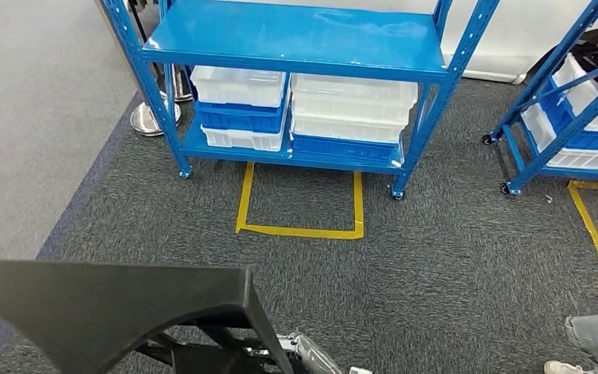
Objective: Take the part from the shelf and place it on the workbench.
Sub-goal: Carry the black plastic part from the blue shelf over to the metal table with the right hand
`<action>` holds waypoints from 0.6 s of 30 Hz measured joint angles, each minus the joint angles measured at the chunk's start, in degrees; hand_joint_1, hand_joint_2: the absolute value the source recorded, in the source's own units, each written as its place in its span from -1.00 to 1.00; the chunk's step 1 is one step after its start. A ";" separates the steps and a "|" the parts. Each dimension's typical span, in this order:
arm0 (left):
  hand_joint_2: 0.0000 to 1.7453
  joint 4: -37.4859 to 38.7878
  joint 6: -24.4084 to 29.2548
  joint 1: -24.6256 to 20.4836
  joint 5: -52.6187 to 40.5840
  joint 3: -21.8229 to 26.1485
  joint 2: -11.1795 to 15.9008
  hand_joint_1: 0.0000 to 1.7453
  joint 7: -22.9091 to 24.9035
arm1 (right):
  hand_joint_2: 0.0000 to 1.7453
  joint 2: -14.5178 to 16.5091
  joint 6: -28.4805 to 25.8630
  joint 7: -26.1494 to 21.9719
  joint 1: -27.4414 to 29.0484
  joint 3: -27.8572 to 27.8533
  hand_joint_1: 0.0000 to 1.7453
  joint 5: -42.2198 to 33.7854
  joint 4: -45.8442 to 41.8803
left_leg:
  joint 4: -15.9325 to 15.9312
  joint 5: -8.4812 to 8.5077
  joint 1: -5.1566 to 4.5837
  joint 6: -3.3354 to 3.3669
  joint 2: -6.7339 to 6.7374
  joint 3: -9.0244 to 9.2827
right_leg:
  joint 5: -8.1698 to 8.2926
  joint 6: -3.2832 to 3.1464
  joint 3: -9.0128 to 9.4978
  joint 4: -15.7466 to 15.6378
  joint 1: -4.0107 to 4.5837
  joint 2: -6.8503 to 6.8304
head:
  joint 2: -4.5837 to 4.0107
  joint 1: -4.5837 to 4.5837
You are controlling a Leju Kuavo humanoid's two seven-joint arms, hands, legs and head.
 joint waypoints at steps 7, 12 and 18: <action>1.00 0.02 -0.01 -0.02 -0.02 -0.01 -0.21 -1.00 0.00 | 1.00 -0.35 -0.02 -0.07 0.22 -0.07 1.00 0.00 -0.41 | 2.58 2.79 -0.93 -0.54 -0.11 -5.39 | 2.44 -1.87 13.00 -11.68 0.83 0.12 | 0.00 -0.02; 1.00 0.02 -0.02 0.10 -0.02 -0.02 -0.26 -1.00 0.00 | 1.00 -0.42 0.00 -0.20 0.29 -0.13 1.00 0.04 -0.69 | 4.26 1.19 -0.59 -2.16 -0.31 -6.99 | 4.34 -3.02 12.24 -15.05 0.61 -0.22 | 0.00 -0.03; 1.00 0.02 0.05 0.15 -0.46 -0.03 -0.25 -1.00 -0.05 | 1.00 -0.42 -1.14 -0.20 0.75 -0.13 1.00 0.76 -1.05 | 17.81 -5.15 0.13 -3.52 -0.38 -7.24 | 8.78 -3.06 6.29 -14.45 0.34 -0.49 | 0.00 -0.12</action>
